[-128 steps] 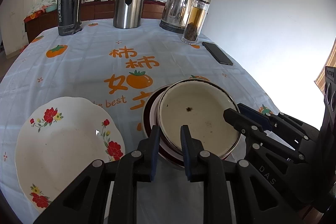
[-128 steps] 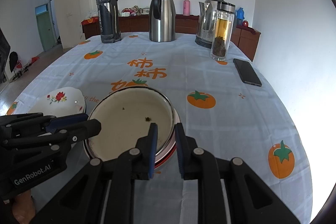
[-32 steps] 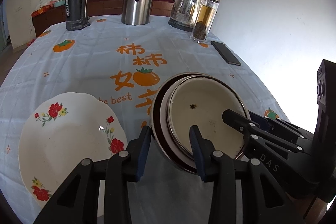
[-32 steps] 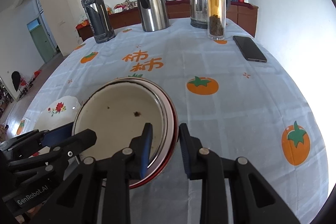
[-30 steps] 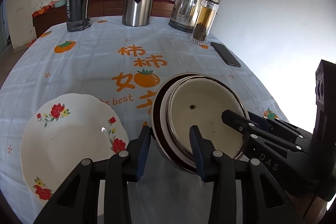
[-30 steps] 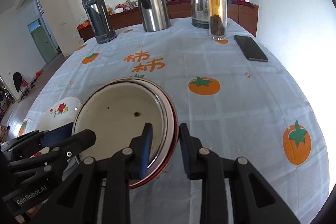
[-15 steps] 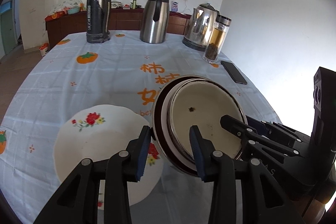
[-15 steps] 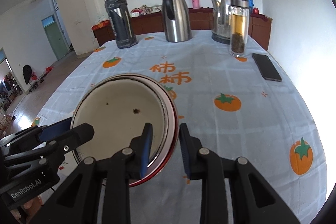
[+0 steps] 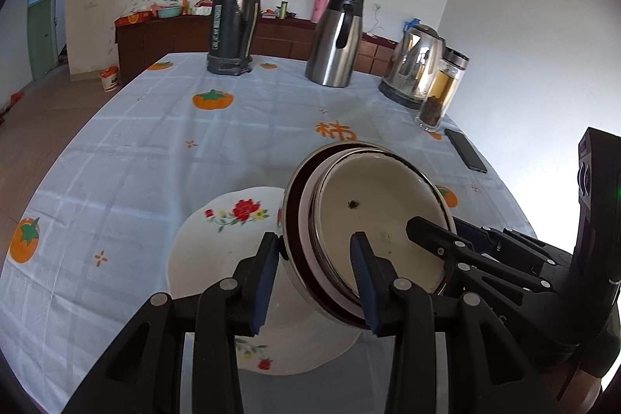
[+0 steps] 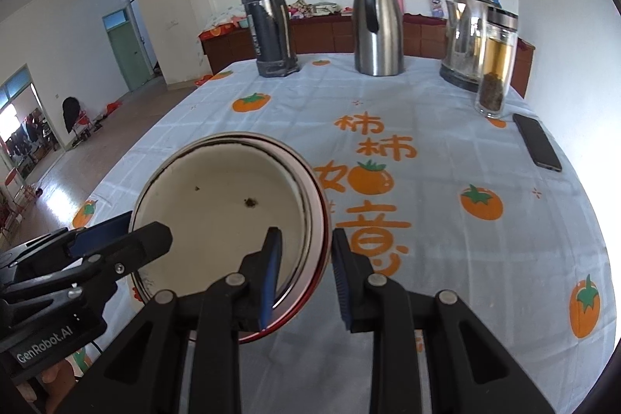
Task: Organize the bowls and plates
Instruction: 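Carry the nested bowls with the left tool over the red-flower plate stack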
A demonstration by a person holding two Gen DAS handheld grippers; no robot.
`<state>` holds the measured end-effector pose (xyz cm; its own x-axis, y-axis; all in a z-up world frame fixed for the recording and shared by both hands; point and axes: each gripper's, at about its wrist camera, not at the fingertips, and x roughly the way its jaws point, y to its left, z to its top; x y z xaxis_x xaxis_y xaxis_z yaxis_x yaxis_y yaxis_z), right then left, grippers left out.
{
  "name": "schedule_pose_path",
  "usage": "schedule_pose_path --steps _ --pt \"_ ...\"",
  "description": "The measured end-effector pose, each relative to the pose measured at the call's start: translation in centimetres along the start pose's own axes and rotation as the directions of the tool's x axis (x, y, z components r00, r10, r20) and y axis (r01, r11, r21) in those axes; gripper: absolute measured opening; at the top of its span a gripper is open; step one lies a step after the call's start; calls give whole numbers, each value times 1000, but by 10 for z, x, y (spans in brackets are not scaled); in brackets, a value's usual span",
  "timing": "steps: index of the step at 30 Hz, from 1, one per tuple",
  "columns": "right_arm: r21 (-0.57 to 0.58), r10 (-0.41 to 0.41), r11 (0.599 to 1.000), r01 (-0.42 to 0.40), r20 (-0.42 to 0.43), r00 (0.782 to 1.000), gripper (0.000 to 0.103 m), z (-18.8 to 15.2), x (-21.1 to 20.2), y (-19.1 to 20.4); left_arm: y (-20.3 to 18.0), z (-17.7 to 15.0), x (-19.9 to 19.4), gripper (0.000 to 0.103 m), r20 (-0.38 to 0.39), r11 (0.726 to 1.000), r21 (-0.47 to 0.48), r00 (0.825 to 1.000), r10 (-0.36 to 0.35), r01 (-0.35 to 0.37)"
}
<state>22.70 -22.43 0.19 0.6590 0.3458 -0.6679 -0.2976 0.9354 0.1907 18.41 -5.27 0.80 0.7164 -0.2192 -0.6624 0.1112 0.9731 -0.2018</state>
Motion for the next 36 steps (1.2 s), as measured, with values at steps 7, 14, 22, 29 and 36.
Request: schedule_pose_path --steps 7,14,22,29,36 --pt "-39 20 999 -22 -51 999 26 0 20 21 23 -3 3 41 -16 999 -35 999 34 -35" --pt "-54 32 998 -37 -87 996 26 -2 34 32 38 -7 6 41 -37 997 -61 998 44 -47" --pt "-61 31 997 -38 -105 994 26 -3 40 38 45 -10 8 41 -61 996 -79 997 44 -48" --pt "-65 31 997 -38 -110 993 26 -3 43 39 48 -11 10 41 -73 995 -89 997 36 -43" --pt "-68 28 997 -35 -103 994 26 -2 41 39 49 -13 13 41 -82 995 -98 996 27 -35"
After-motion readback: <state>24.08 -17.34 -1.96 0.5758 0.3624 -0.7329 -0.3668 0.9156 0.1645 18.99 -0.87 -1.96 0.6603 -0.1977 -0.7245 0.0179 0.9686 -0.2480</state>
